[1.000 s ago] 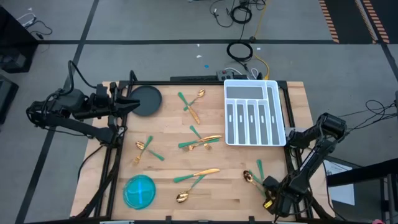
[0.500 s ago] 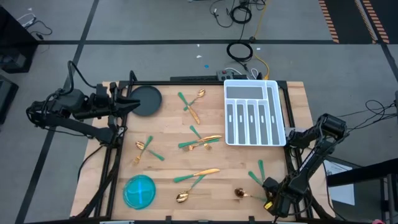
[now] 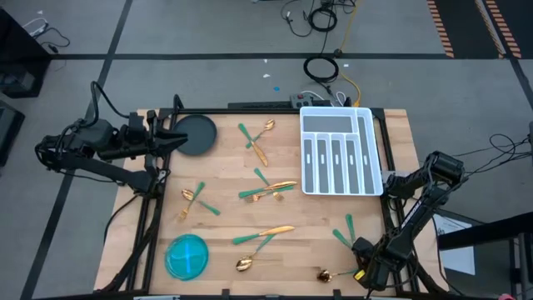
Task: Sort silverware
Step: Put the bottom right green fork into the middle right slot of the white silverware tray
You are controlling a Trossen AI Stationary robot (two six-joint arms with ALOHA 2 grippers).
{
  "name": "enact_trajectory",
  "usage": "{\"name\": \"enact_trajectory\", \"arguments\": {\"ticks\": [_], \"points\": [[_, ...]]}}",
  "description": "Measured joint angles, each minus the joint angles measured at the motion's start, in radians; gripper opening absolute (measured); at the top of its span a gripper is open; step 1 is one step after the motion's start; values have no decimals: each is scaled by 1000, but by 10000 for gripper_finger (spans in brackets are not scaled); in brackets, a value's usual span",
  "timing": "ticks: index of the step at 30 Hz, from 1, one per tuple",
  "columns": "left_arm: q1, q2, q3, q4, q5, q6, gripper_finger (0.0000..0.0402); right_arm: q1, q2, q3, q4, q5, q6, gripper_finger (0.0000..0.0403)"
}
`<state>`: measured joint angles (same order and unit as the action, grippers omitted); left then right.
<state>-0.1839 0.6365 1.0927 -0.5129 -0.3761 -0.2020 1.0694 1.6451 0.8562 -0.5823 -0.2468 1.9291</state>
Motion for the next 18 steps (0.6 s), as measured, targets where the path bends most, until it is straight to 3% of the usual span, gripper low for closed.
{"name": "enact_trajectory", "arguments": {"ticks": [10, 18], "points": [[0, 0, 0, 0, -5, 7, 67, -63, 0, 37, -24, 5, -23, 59], [0, 0, 0, -1, -6, 8, 67, -87, 1, 107, -206, 18, -30, 59]]}}
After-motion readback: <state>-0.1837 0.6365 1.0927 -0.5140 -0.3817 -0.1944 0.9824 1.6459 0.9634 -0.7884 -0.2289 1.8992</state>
